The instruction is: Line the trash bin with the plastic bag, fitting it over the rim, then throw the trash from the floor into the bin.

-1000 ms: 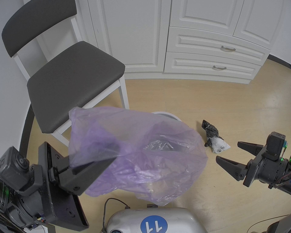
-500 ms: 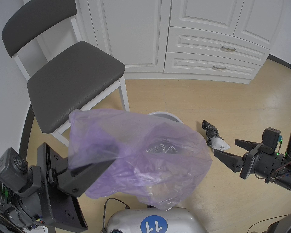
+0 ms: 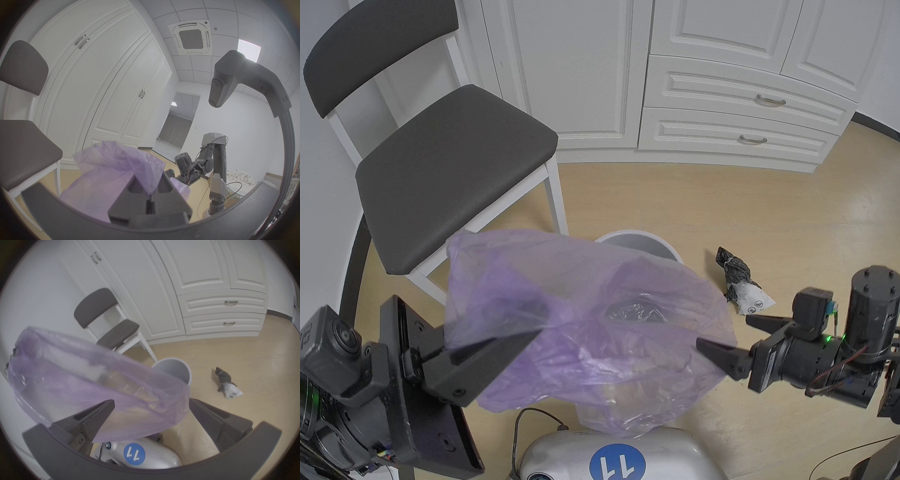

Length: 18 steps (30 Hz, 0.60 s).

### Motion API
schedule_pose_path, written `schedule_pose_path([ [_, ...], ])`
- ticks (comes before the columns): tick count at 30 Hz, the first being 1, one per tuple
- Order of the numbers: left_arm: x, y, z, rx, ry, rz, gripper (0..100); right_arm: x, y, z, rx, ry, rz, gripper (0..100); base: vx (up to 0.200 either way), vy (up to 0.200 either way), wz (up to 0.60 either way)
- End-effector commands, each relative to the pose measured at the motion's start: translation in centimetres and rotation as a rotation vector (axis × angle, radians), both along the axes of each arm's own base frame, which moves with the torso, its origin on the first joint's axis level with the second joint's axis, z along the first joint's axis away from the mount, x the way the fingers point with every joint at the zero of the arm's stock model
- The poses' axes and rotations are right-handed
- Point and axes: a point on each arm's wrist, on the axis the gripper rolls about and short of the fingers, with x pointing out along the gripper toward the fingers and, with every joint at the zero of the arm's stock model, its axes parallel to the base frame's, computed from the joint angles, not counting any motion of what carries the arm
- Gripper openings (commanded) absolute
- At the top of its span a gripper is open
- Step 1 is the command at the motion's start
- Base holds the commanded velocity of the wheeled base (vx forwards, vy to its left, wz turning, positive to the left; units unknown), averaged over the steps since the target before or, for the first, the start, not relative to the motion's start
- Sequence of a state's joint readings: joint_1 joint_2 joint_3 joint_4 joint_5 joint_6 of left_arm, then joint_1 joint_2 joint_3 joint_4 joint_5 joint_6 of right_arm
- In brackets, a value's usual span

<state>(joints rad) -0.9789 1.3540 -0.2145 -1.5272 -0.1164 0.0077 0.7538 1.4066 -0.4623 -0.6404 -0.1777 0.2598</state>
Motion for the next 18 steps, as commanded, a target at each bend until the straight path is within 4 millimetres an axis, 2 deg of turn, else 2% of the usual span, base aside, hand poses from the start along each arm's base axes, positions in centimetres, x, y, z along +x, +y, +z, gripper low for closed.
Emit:
schedule_pose_path([
  [1, 0.1, -0.1, -0.1, 0.005, 0.003, 0.000, 0, -1.2, 0.7, -2.3, -0.078, 0.055, 0.074, 100, 0.000, 0.000, 0.00],
  [8, 0.1, -0.1, -0.1, 0.005, 0.003, 0.000, 0, -2.8, 0.0, -3.3, -0.175, 0.023, 0.167, 100, 0.000, 0.000, 0.00],
  [18, 0.0, -0.1, -0.2, 0.009, 0.006, -0.001, 0, -3.3, -1.2, -0.7, -0.083, -0.069, 0.149, 100, 0.000, 0.000, 0.00],
])
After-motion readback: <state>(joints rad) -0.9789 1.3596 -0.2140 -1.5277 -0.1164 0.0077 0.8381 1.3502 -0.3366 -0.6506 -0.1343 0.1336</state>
